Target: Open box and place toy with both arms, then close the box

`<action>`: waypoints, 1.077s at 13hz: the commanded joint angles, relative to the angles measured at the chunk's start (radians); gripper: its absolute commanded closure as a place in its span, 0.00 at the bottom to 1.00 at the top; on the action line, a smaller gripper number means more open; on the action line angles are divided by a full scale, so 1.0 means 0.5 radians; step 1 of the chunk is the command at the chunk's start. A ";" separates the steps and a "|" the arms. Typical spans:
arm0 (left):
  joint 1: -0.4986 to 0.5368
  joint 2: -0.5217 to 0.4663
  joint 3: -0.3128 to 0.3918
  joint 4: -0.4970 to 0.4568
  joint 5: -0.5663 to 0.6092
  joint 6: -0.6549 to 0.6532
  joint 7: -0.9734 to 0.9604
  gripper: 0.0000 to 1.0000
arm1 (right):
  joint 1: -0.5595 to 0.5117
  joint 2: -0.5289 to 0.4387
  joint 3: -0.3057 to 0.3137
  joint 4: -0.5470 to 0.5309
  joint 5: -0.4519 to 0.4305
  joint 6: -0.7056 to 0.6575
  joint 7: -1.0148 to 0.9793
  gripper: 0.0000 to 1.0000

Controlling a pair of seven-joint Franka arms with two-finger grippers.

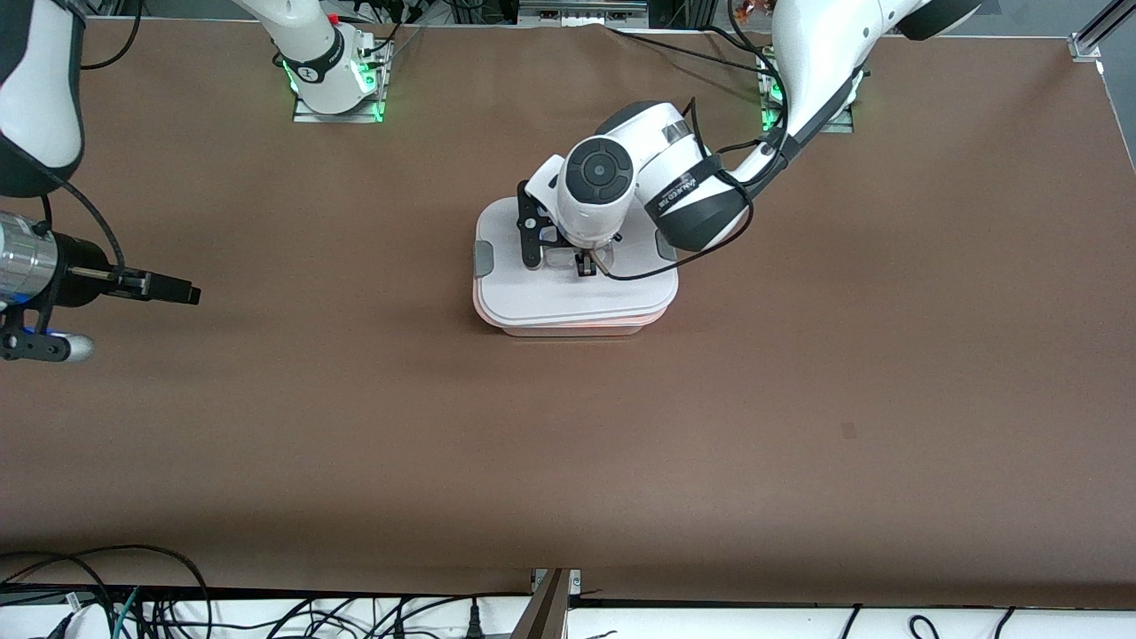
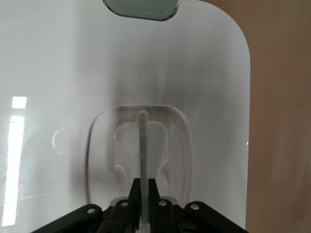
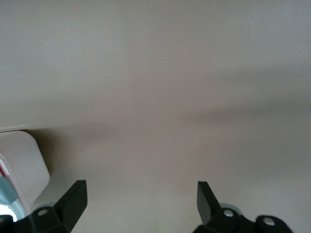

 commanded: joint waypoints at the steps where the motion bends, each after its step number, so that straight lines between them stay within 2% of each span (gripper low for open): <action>1: -0.050 0.047 0.043 0.090 -0.008 -0.015 -0.002 1.00 | -0.132 -0.221 0.083 -0.199 -0.030 0.048 0.056 0.00; 3: -0.053 0.047 0.046 0.090 -0.005 0.012 0.007 1.00 | -0.172 -0.380 0.102 -0.327 -0.083 0.045 0.050 0.00; 5: -0.050 0.047 0.046 0.090 0.007 0.015 0.050 1.00 | -0.221 -0.452 0.139 -0.478 -0.129 0.146 0.044 0.00; 10: -0.056 0.044 0.046 0.087 0.111 0.015 0.081 1.00 | -0.231 -0.461 0.212 -0.527 -0.172 0.137 0.059 0.00; 12: -0.072 0.041 0.043 0.087 0.145 0.003 0.078 1.00 | -0.228 -0.458 0.273 -0.524 -0.273 0.119 0.062 0.00; 14: -0.075 0.041 0.043 0.087 0.148 0.003 0.078 1.00 | -0.228 -0.443 0.283 -0.512 -0.270 0.116 0.074 0.00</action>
